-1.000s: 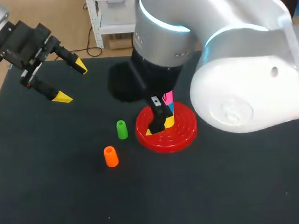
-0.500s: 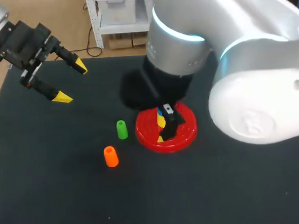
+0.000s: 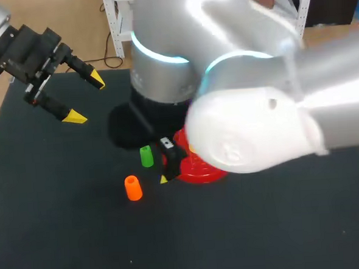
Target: Pick up and stack the cylinders on the red base in this order: pink,purple,orange,green
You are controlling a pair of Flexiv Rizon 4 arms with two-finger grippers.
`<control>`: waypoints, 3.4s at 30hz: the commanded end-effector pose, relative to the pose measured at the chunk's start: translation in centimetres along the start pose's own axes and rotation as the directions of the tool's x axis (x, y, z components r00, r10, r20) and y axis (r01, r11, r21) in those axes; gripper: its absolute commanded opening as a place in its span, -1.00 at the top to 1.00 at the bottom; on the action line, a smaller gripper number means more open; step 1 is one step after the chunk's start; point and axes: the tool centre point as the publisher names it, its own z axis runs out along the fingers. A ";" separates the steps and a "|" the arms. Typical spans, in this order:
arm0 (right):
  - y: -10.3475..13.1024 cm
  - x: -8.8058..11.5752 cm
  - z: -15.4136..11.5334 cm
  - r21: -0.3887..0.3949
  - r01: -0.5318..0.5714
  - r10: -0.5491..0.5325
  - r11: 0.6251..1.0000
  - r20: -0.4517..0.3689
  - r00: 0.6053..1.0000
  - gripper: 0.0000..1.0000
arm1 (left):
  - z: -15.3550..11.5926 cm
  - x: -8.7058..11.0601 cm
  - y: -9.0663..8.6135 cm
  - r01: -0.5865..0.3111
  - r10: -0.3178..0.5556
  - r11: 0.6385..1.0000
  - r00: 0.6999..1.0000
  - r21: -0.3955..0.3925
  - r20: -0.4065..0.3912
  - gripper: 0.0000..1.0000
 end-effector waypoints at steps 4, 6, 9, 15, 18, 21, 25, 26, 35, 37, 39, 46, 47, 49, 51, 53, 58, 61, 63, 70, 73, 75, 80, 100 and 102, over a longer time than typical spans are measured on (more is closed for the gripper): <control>-2.0 -1.5 3.0 -0.076 0.008 -0.012 0.997 -0.052 0.999 -1.00 | 0.1 0.1 -0.1 -0.002 0.002 1.000 1.000 -0.003 0.000 -1.00; -1.8 -2.0 3.6 -0.089 0.020 -0.026 0.996 -0.061 0.998 -1.00 | 0.1 0.1 -0.1 -0.002 0.002 1.000 1.000 -0.003 0.000 -1.00; -1.9 -2.3 4.6 -0.098 0.020 -0.027 0.995 -0.067 0.997 -1.00 | 0.1 0.1 -0.1 -0.002 0.002 1.000 1.000 -0.003 0.000 -1.00; -2.1 -2.0 6.4 -0.119 -0.021 0.015 0.993 -0.051 0.999 -1.00 | 0.1 0.1 -0.1 -0.002 0.002 1.000 1.000 -0.003 0.000 -1.00; -2.5 -1.8 6.8 -0.093 -0.030 0.024 0.995 -0.069 0.997 -1.00 | 0.1 0.1 -0.1 -0.002 0.002 1.000 1.000 -0.003 0.000 -1.00; -2.7 -1.5 7.7 -0.085 -0.038 0.029 0.996 -0.100 0.995 -1.00 | 0.1 0.1 -0.1 -0.002 0.002 1.000 1.000 -0.003 0.000 -1.00; -2.7 -1.1 8.6 -0.120 -0.073 0.064 0.990 -0.077 0.995 -1.00 | 0.1 0.1 -0.1 -0.002 0.002 1.000 1.000 -0.003 0.000 -1.00; -2.7 -1.0 8.8 -0.103 -0.068 0.057 0.992 -0.101 0.993 -1.00 | 0.1 0.1 -0.1 -0.002 0.002 1.000 1.000 -0.003 0.000 -1.00; -2.9 -0.7 10.2 -0.099 -0.057 0.043 0.994 -0.130 0.991 -1.00 | 0.1 0.1 -0.1 -0.002 0.002 1.000 1.000 -0.003 0.000 -1.00; -2.9 -0.8 10.5 -0.098 -0.058 0.044 0.993 -0.131 0.990 -1.00 | 0.1 0.1 -0.1 -0.002 0.002 1.000 1.000 -0.003 0.000 -1.00; -2.9 -0.9 10.8 -0.100 -0.057 0.043 0.993 -0.134 0.990 -1.00 | 0.1 0.1 -0.1 -0.002 0.002 1.000 1.000 -0.003 0.000 -1.00; -3.1 -0.8 11.5 -0.104 -0.072 0.057 0.992 -0.139 0.989 -1.00 | 0.1 0.1 -0.1 -0.002 0.002 1.000 1.000 -0.003 0.000 -1.00; -3.1 -0.8 11.5 -0.104 -0.074 0.059 0.992 -0.139 0.989 -1.00 | 0.1 0.1 -0.1 -0.002 0.002 1.000 1.000 -0.003 0.000 -1.00; -3.2 -0.7 11.6 -0.104 -0.078 0.063 0.991 -0.139 0.988 -1.00 | 0.1 0.1 -0.1 -0.002 0.002 1.000 1.000 -0.003 0.000 -1.00; -3.3 -0.6 11.8 -0.105 -0.081 0.066 0.991 -0.141 0.988 -1.00 | 0.1 0.1 -0.1 -0.002 0.002 1.000 1.000 -0.003 0.000 -1.00; -3.4 -0.6 12.0 -0.106 -0.087 0.071 0.991 -0.141 0.987 -1.00 | 0.1 0.1 -0.1 -0.002 0.002 1.000 1.000 -0.003 0.000 -1.00; -3.3 -0.5 12.3 -0.115 -0.097 0.081 0.989 -0.140 0.987 -1.00 | 0.1 0.1 -0.1 -0.002 0.002 1.000 1.000 -0.003 0.000 -1.00; -3.4 -0.4 12.4 -0.115 -0.101 0.085 0.988 -0.141 0.986 -1.00 | 0.1 0.1 -0.1 -0.002 0.002 1.000 1.000 -0.003 0.000 -1.00; -3.4 -0.3 12.5 -0.115 -0.102 0.085 0.988 -0.143 0.986 -1.00 | 0.1 0.1 -0.1 -0.002 0.002 1.000 1.000 -0.003 0.000 -1.00; -3.6 -0.2 12.9 -0.119 -0.103 0.085 0.988 -0.153 0.985 0.73 | 0.1 0.1 -0.1 -0.002 0.002 1.000 1.000 -0.003 0.000 -1.00; -3.6 -0.2 12.9 -0.117 -0.102 0.084 0.988 -0.151 0.985 1.00 | 0.1 0.1 -0.1 -0.002 0.002 1.000 1.000 -0.003 0.000 -1.00; -3.6 -0.2 12.9 -0.116 -0.102 0.084 0.988 -0.150 0.985 1.00 | 0.1 0.1 -0.1 -0.002 0.002 1.000 1.000 -0.003 0.000 -1.00; -3.5 -0.2 12.9 -0.117 -0.104 0.086 0.988 -0.148 0.985 1.00 | 0.1 0.1 -0.1 -0.002 0.002 1.000 1.000 -0.003 0.000 -1.00; -3.7 0.0 6.1 -0.021 -0.079 0.076 0.997 -0.120 0.990 1.00 | 0.1 0.1 -0.1 -0.002 0.002 1.000 1.000 -0.003 0.000 -1.00; -3.7 0.2 4.7 -0.001 -0.073 0.073 0.997 -0.125 0.989 1.00 | 0.1 0.1 -0.1 -0.002 0.002 1.000 1.000 -0.003 0.000 -1.00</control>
